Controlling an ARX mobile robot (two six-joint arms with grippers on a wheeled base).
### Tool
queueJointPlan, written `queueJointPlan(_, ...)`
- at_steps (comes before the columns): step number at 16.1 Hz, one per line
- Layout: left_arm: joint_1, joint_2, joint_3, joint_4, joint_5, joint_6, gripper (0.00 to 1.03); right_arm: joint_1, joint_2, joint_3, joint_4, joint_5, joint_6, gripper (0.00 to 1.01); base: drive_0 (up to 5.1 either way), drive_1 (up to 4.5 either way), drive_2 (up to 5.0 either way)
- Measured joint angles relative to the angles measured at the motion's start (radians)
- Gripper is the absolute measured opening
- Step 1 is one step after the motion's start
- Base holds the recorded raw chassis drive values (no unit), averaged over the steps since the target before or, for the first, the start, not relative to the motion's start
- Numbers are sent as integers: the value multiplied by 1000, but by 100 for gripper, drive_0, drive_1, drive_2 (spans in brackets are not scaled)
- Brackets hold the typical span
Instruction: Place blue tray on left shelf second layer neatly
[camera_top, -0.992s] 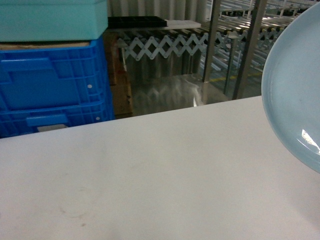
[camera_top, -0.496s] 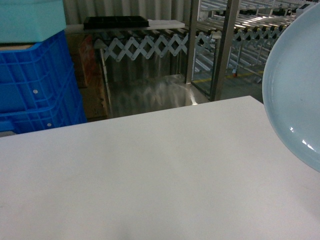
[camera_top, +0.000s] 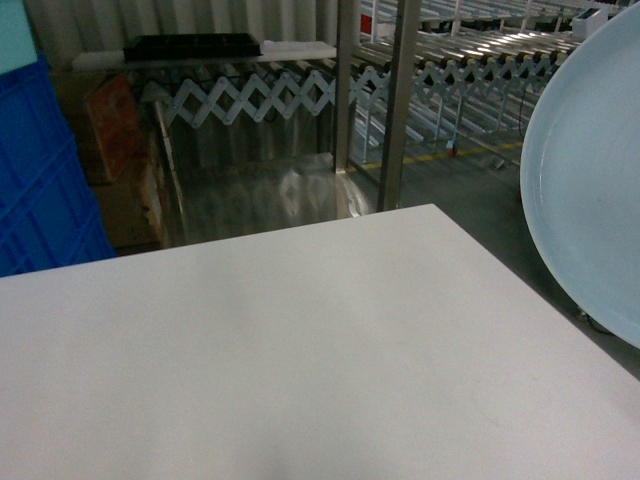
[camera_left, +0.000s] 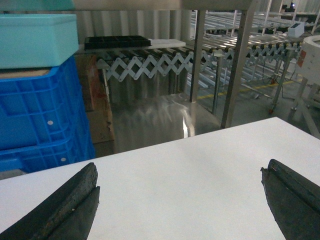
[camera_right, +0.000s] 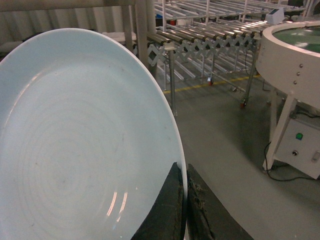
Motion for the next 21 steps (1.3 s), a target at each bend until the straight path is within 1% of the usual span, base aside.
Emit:
queueJointPlan(17, 1, 0, 0, -3, 1, 0, 98, 0, -1, 0, 4, 1, 0, 2, 275, -215, -543)
queueJointPlan(19, 1, 0, 0, 3, 4, 0, 98, -1, 1, -2, -5, 10, 0, 2, -152, -152, -152)
queueJointPlan(21, 1, 0, 0, -3, 2, 0, 98, 0, 0, -1, -1, 8, 0, 2, -151, -151, -151)
